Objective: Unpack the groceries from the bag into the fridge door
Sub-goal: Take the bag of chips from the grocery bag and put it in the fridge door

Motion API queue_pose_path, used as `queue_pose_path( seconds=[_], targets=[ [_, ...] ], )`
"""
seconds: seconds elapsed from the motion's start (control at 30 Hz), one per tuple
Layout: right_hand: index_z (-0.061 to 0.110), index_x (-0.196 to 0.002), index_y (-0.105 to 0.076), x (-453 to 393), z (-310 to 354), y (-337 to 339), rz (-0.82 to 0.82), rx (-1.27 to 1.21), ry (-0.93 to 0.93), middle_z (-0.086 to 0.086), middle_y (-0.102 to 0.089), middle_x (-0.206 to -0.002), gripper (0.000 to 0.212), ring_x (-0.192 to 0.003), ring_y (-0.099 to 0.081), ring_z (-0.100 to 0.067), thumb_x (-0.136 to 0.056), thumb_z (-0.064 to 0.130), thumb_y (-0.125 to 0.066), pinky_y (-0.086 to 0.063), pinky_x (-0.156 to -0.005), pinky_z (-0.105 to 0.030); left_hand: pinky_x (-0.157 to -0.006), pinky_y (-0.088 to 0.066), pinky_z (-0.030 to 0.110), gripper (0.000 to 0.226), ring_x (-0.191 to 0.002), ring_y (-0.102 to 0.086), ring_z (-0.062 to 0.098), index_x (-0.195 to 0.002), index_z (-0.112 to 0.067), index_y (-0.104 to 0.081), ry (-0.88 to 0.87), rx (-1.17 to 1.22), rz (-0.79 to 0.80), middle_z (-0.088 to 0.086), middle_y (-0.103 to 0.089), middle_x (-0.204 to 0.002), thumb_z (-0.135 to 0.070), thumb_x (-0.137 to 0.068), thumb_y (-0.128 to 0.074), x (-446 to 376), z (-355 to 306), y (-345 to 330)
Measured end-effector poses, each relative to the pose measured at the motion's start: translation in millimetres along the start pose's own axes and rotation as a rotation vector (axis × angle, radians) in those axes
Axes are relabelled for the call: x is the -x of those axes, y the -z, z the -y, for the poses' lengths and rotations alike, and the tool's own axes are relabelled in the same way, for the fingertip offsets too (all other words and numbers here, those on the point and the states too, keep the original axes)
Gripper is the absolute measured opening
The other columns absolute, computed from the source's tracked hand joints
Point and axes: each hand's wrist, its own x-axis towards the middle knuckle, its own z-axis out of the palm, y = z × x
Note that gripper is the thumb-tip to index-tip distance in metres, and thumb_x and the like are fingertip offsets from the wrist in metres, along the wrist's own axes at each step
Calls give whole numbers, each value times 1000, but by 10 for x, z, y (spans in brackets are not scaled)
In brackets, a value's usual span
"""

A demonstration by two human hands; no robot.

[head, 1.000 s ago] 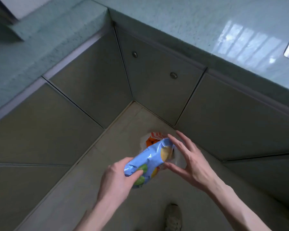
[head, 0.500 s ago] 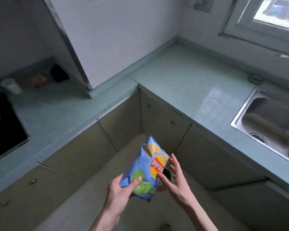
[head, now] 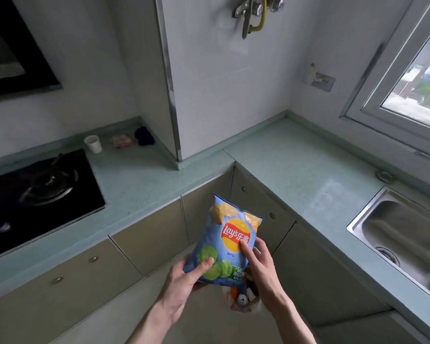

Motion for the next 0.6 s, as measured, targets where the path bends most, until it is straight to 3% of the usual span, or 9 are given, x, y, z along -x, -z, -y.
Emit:
queue_pose_path(
  seconds=[0.13,0.3,0.5,0.6],
  targets=[
    [17,-135,-53,-35,169,-104,49,53,49,-9,-76,-122,42,-113,-74,-32,-98,31,-67,-59,-97,-56,-98,-58,39,66,-117,-72,28,-138,-14,-59,-53,-47,37,9,-75,-126,-26,-78,-85,108,-182,62],
    [22,-130,-57,-137,393,-207,169,94,117,-11,-75,-121,38,-112,-74,-36,-96,33,-70,-57,-96,-62,-99,-57,38,62,-115,-73,27,-132,-14,-62,-144,-13,-73,5,-76,-124,-41,-79,-80,218,-427,-66],
    [26,-130,-59,-202,650,-338,330,198,205,-4,-77,-116,39,-103,-77,-28,-95,36,-74,-62,-88,-55,-104,-55,48,37,-114,-73,31,-125,-13,-67,-211,31,-308,8,-77,-119,-35,-96,-71,331,-487,-197],
    [33,-132,-59,-184,754,-427,434,261,236,4,-78,-110,42,-96,-79,-25,-93,39,-74,-65,-81,-47,-101,-57,44,32,-114,-72,31,-125,-11,-68,-251,71,-407,9,-77,-120,-30,-99,-66,475,-479,-233]
  ],
)
